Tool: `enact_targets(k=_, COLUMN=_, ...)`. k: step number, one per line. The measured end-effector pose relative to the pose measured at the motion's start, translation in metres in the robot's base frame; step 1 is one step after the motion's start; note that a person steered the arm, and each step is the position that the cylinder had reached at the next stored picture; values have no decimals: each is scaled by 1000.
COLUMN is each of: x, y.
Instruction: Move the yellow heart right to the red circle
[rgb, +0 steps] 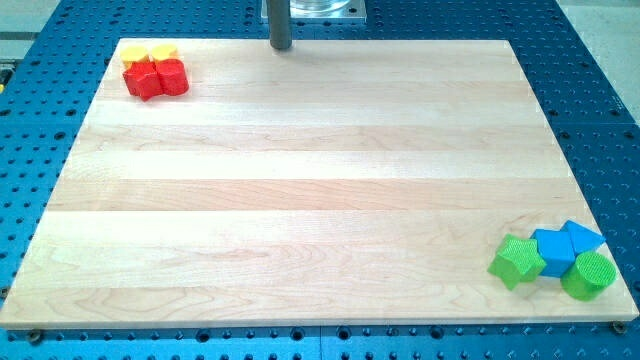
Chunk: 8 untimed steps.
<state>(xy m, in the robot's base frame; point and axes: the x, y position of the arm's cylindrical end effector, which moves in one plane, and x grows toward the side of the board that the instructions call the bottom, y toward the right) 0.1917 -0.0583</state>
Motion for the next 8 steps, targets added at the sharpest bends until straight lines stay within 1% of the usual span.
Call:
enact_targets(k=2, x=0, y=-42)
enact_targets(k=4, x=0, y=-73)
enact_targets(k=7, x=0, y=-166)
enact_targets(k=8, x=8, y=-200)
